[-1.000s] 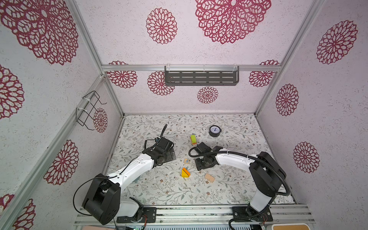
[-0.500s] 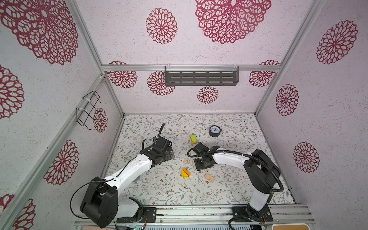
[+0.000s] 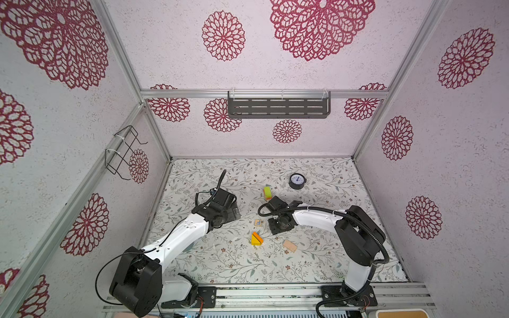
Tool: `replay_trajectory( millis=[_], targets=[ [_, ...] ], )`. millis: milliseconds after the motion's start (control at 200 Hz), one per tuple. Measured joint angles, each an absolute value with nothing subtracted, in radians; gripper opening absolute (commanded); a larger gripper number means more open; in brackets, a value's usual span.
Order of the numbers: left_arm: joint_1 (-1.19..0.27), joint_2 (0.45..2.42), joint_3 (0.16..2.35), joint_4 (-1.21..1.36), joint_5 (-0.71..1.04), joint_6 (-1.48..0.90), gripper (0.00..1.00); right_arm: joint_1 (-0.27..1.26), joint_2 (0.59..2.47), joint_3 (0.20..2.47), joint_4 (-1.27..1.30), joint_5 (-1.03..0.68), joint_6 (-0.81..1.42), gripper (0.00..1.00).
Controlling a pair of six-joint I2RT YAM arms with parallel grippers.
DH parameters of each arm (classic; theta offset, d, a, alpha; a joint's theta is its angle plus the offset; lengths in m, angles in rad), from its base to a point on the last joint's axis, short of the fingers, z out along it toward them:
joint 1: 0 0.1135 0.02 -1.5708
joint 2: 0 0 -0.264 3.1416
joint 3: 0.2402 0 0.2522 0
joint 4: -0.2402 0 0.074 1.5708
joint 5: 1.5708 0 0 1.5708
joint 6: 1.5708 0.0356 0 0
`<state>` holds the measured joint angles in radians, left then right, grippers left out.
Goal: Build the wood block tower
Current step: 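Close the right gripper on the H letter cube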
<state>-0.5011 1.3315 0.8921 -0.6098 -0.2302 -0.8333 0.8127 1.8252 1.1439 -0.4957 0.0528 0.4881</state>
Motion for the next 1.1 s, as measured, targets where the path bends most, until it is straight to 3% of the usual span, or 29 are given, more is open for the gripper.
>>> replay_trajectory(
  millis=[75,150,750,1101],
  targets=[
    [-0.5,1.331,0.892,-0.611,-0.23,-0.831,0.97,0.813,1.829,1.149,-0.498,0.052,0.482,0.58],
    [-0.499,1.332,0.892,-0.611,-0.23,-0.83,0.97,0.813,1.834,1.157,-0.501,0.053,0.479,0.61],
    [-0.488,1.321,0.892,-0.612,-0.23,-0.829,0.97,0.813,1.829,1.145,-0.479,0.053,0.535,0.59],
    [-0.483,1.32,0.892,-0.613,-0.23,-0.823,0.97,0.815,1.811,1.122,-0.471,0.057,0.553,0.53]
  ],
)
